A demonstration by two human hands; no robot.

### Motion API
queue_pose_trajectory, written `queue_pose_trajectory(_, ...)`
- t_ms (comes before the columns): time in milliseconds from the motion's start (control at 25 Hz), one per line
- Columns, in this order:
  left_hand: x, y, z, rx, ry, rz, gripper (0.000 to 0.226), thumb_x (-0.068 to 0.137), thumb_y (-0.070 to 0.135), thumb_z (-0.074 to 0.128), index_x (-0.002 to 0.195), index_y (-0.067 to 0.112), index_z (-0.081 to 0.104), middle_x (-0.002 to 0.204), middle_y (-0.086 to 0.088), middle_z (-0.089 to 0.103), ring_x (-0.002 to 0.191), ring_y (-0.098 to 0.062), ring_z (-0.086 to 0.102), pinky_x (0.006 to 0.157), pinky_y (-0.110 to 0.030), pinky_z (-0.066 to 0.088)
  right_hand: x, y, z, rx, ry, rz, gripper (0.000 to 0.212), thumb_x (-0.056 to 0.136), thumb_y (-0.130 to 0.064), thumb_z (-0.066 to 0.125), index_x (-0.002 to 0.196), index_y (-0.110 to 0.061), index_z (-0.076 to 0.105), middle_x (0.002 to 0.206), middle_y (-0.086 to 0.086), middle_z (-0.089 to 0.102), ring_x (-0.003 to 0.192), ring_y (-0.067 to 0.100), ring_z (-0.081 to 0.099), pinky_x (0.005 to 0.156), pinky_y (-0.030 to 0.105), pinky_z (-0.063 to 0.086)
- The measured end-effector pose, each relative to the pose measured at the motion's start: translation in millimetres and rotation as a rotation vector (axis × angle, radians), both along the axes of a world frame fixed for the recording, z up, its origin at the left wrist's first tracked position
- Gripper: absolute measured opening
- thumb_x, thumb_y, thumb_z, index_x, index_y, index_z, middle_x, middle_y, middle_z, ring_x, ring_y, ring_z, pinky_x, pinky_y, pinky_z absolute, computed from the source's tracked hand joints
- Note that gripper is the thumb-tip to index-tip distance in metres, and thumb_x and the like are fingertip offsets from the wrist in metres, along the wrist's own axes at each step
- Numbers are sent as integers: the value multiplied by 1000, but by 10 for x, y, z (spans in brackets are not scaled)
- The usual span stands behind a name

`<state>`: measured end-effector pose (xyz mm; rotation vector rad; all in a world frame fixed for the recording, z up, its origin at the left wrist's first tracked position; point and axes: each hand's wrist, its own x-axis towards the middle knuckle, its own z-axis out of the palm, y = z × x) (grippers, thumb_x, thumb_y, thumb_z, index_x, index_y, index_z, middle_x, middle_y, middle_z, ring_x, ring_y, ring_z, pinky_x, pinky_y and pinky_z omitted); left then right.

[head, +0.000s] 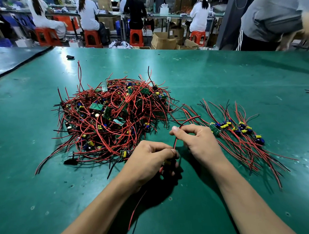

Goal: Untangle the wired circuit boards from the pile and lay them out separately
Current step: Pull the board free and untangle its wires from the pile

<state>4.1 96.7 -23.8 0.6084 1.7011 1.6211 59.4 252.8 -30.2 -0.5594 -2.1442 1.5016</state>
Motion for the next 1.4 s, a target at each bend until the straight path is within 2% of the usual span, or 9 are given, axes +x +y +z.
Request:
queue_pose_trajectory(160,15,-17,17,-52,73,-91,18,91,9,63,79,0,74,66,-13,70,51,-20,59,51,-21,46,2,138,-66,-10,50,-128,25,92,-32,72,79,-11,78,39,-20,44,41,-1,42,45,9,30)
queue_pose_trajectory(240,3,-19,28,-52,64,-89,19,91,8,63,79,-1,74,66,-13,70,50,-21,59,51,-22,46,-5,148,-74,-69,71,-154,27,92,-33,72,74,-13,76,43,-17,45,40,2,37,44,10,27)
queue_pose_trajectory(360,-27,-45,38,-44,42,-100,20,92,8,62,80,-1,74,67,-14,69,51,-23,58,51,-23,45,-37,114,-35,-398,93,-112,34,93,-34,70,64,-15,72,55,-6,44,39,6,26,37,16,22)
queue_pose_trajectory(560,-52,-62,24,-52,20,-142,18,92,10,63,82,0,74,70,-15,70,53,-22,59,52,-23,48,-26,156,58,-839,95,-69,42,89,-29,69,50,-17,61,47,-7,38,32,4,22,35,18,20)
queue_pose_trajectory(840,-106,-103,19,-67,25,-165,17,91,11,64,82,1,75,72,-16,71,57,-26,61,59,-28,50,23,186,102,-809,110,-21,28,73,-33,77,71,-8,64,57,-6,41,37,3,25,36,15,21)
queue_pose_trajectory(1080,-106,-89,15,-118,238,-162,15,90,15,67,82,11,79,74,-5,74,68,-11,64,76,-28,50,23,151,156,-1250,167,-10,31,77,-22,71,53,-10,54,59,-3,32,32,6,24,33,17,21)
queue_pose_trajectory(1200,-104,-99,1,-94,145,-130,16,91,11,64,83,5,77,73,-11,72,62,-19,64,68,-28,51,21,137,138,-1114,136,-15,32,80,-31,73,58,-11,60,59,-3,38,35,5,26,35,17,23)
queue_pose_trajectory(1320,-74,-77,-15,-4,-59,-34,18,94,6,58,87,-6,70,70,-17,69,55,-25,64,56,-28,53,26,101,100,-707,30,-30,47,73,-59,72,74,-12,72,61,-6,55,43,6,35,42,20,30)
queue_pose_trajectory(1400,-58,-52,-27,54,-119,39,19,96,7,56,88,-4,69,72,-18,69,57,-26,64,55,-29,55,36,-3,58,-542,-88,87,52,69,-65,72,86,-16,78,67,-8,63,48,6,43,45,21,35)
